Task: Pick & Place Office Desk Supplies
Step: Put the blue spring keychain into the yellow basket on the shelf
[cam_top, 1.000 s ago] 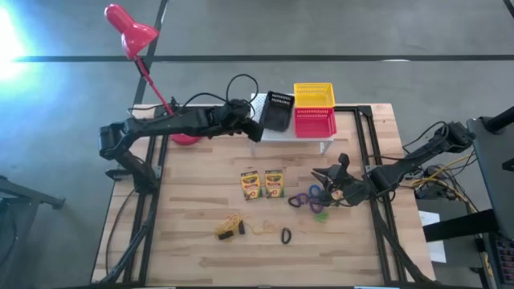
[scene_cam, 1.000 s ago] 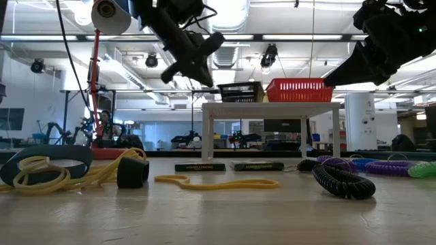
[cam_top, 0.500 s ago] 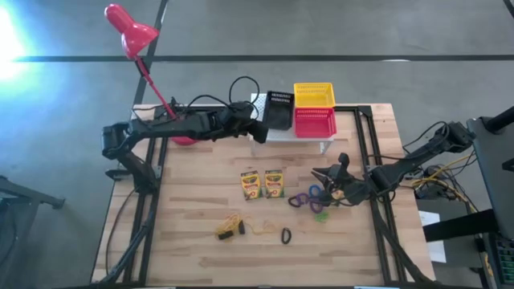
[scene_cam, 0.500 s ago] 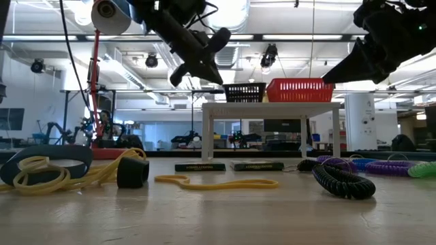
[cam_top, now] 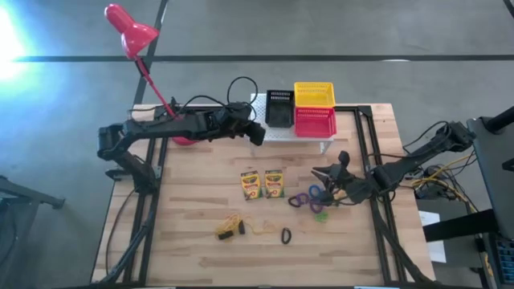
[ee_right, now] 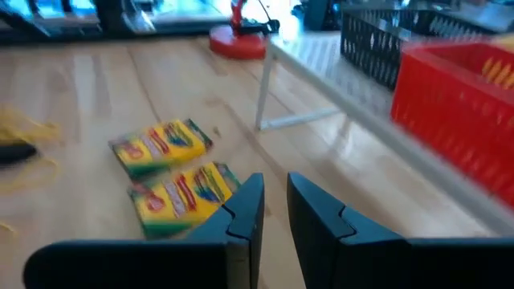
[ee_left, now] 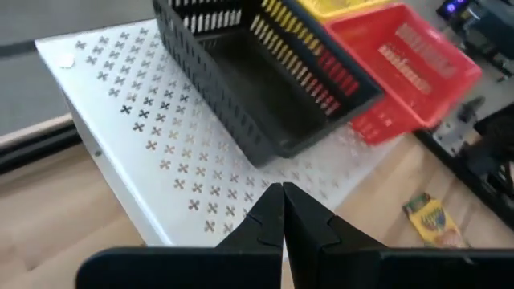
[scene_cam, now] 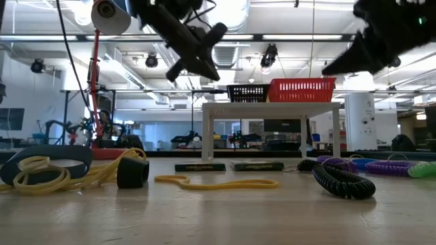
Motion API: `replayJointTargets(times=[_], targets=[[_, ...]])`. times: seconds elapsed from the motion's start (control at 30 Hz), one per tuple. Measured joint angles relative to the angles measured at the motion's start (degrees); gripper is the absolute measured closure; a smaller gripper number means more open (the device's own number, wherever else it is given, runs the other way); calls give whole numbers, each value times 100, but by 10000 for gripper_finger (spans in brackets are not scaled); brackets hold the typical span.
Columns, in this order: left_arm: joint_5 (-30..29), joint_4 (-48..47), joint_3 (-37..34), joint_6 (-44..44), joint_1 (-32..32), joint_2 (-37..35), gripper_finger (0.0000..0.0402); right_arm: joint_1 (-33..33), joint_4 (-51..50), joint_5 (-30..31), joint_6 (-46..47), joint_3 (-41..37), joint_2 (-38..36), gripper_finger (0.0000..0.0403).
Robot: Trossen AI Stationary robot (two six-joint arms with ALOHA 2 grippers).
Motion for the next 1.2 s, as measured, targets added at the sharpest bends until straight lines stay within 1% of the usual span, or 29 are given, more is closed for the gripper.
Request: replayJointTargets(times=[0.07,0.1,0.2,0.27,0.3,0.4,0.47,0.53,0.67,0.77,0.87,0.97,1.1,1.2], targets=[[9,-267,0,323,-122,-155,397,0,-358,-171,-81,256,-128,351],[16,-356,0,469,-203,-211,397,-1,-564,-430,-138,392,-174,351],[-44,-388,-119,652,-515,-277,397,-38,-1279,-1715,-439,719,-214,351],[-111,-208,-281,732,-753,-271,397,-53,-1741,-2392,-280,799,-158,351],[-131,3,-403,802,-874,-258,397,-79,-2037,-2563,-28,818,-130,351],[-146,987,-944,1031,-1289,-252,397,-178,-2758,-2817,991,816,-114,347],[-143,1823,-1353,1135,-1551,-244,397,-246,-2936,-3048,1520,633,-131,337],[-148,2811,-1795,1163,-1762,-242,397,-318,-2860,-3200,1882,373,-128,323],[-239,4569,-2575,1155,-2004,-242,397,-602,-2175,-3226,2181,-197,-49,287],[-393,5333,-2953,981,-2082,-242,396,-951,-1486,-3228,2291,-511,80,263],[-514,5448,-3124,818,-2077,-242,396,-1280,-1181,-3237,2172,-716,276,248],[-532,5429,-3145,807,-2074,-244,396,-1462,-1073,-3241,1854,-764,426,242],[-523,5427,-3141,809,-2077,-244,396,-1486,-641,-3342,1260,-820,636,246],[-568,5432,-3141,812,-2073,-244,396,-1484,-234,-3523,1038,-927,849,255]])
